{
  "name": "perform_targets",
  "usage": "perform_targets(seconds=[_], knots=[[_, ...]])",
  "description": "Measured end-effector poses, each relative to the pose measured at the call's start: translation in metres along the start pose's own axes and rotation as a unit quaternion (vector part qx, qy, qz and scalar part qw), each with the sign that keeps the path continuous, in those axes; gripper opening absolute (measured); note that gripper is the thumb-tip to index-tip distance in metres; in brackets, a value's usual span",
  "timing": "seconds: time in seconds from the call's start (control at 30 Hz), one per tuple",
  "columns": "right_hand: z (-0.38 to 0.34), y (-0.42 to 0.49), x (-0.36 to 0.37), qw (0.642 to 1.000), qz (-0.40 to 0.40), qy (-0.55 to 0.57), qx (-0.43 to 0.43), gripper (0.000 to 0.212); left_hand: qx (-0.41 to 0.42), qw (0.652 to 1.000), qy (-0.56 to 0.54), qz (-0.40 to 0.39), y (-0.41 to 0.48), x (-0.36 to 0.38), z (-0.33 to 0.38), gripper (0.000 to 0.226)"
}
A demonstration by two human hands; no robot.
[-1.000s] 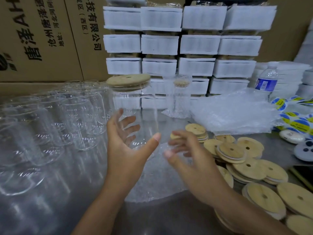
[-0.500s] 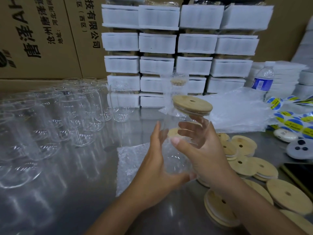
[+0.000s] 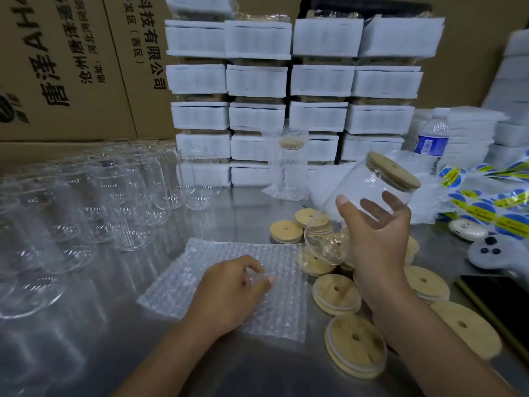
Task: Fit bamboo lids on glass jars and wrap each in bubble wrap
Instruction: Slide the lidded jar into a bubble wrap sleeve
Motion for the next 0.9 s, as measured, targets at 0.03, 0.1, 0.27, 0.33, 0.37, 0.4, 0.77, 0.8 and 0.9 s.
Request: perform_targets(seconds=[0.03,0.1,0.27,0.33,0.37,0.4,0.77,0.8,0.9], knots=[[-0.001,0.000,0.000,1.000,-0.002,-0.002,-0.002,0.069,0.006,1.000,0.030,0.000,0.000,0.000,0.002,0.015],[-0.004,0.001,0.001,1.000,-0.005,0.000,-0.004,0.067,0.021,0.997,0.079,-0.003,0.000,0.000,0.005,0.021],[-0.010,0.000,0.002,1.000,-0.013,0.025,0.004,0.070,0.013,0.998,0.054,-0.008,0.002,-0.002,0.003,0.015],[-0.011,0.000,0.003,0.999,-0.017,0.040,0.022,0.072,0.006,0.999,0.032,-0.001,0.004,-0.003,0.001,0.019],[-0.010,-0.001,0.003,0.998,-0.022,0.050,0.032,0.069,-0.004,1.000,0.005,0.016,0.005,-0.004,-0.001,0.021],[-0.008,-0.001,0.004,0.997,-0.029,0.061,0.046,0.068,-0.015,0.999,-0.031,0.040,0.007,-0.006,-0.003,0.022],[-0.009,-0.010,0.015,0.988,-0.125,0.066,0.068,0.074,-0.074,0.943,-0.303,0.120,0.011,-0.016,-0.012,0.020],[-0.010,-0.011,0.017,0.987,-0.137,0.059,0.057,0.073,-0.085,0.935,-0.322,0.120,0.011,-0.016,-0.012,0.019],[-0.011,-0.016,0.022,0.982,-0.177,0.049,0.039,0.079,-0.099,0.917,-0.368,0.120,0.012,-0.016,-0.009,0.019]])
Point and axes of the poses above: each hand's wrist, its own y-axis towards the middle knuckle, its own x-axis out of the palm, z = x × y, the point moved 5 cm from there along y, towards the middle knuckle, and after that the axes turned 4 degrees about -y, right-handed, at the moved point
